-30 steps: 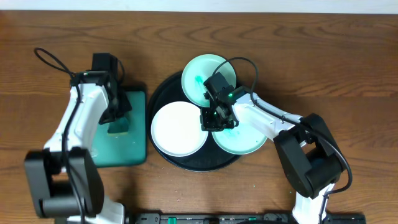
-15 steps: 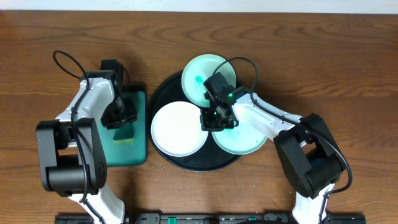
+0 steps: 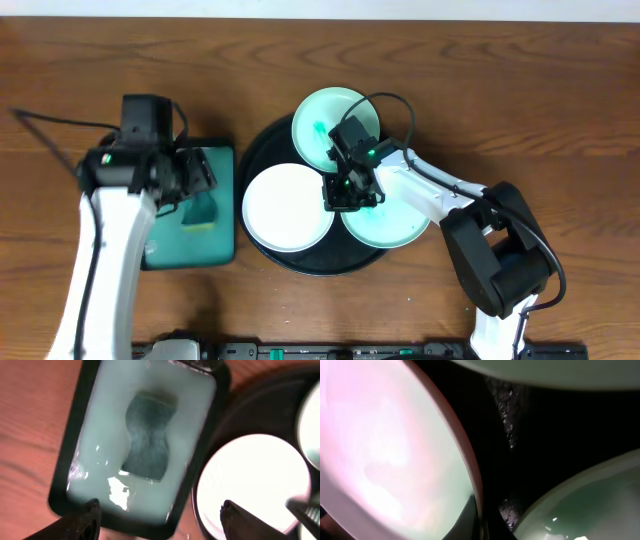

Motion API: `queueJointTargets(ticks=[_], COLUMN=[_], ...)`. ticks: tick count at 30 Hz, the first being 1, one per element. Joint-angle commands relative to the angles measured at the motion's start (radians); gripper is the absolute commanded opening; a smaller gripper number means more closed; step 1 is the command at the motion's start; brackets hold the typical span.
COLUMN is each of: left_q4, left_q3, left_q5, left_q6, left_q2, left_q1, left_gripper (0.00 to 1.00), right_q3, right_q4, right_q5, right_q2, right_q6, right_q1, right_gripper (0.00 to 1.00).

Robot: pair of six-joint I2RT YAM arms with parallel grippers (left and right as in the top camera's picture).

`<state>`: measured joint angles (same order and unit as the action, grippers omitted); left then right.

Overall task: Clean dirty plates on tray and stack at the side
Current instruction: 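Return the sponge to the soapy tray with the left gripper, then lift the white plate with the right gripper and slide it right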

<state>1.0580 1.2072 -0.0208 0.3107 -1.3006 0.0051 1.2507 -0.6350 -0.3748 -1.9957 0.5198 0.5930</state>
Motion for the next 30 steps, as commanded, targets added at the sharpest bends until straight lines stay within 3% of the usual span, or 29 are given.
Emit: queueJointTargets(ticks=[1, 11, 21, 25, 30], left_q4=[0.045, 0.11, 0.115, 0.115, 0.115], left_q3=[0.009, 0.008, 0.008, 0.008, 0.008], left_q5=[0.001, -0.074, -0.073, -0.073, -0.073], left_q6=[0.001, 0.012, 0.012, 0.011, 0.011], left_q2=[0.074, 0.167, 0.163, 0.162, 0.162], left_q1=[-0.012, -0.013, -0.013, -0.013, -0.013], left_gripper=[0.78, 0.79, 0.79, 0.79, 0.79], right_q3=[-0.014, 0.017, 0.017, 0.016, 0.017], right_q4=[-0.029, -0.125, -0.159, -0.084, 0.063], right_q5=[-0.129, -0.165, -0.422, -0.376, -0.17], right_q2=[0.019, 0.187, 0.256, 0.256, 0.257], right_q6=[-0.028, -0.026, 0.002, 0.013, 0.056], right_q1=[0.021, -0.007, -0.081, -0.119, -0.167], right_gripper=[0.01, 0.02, 0.01, 0.02, 0.01])
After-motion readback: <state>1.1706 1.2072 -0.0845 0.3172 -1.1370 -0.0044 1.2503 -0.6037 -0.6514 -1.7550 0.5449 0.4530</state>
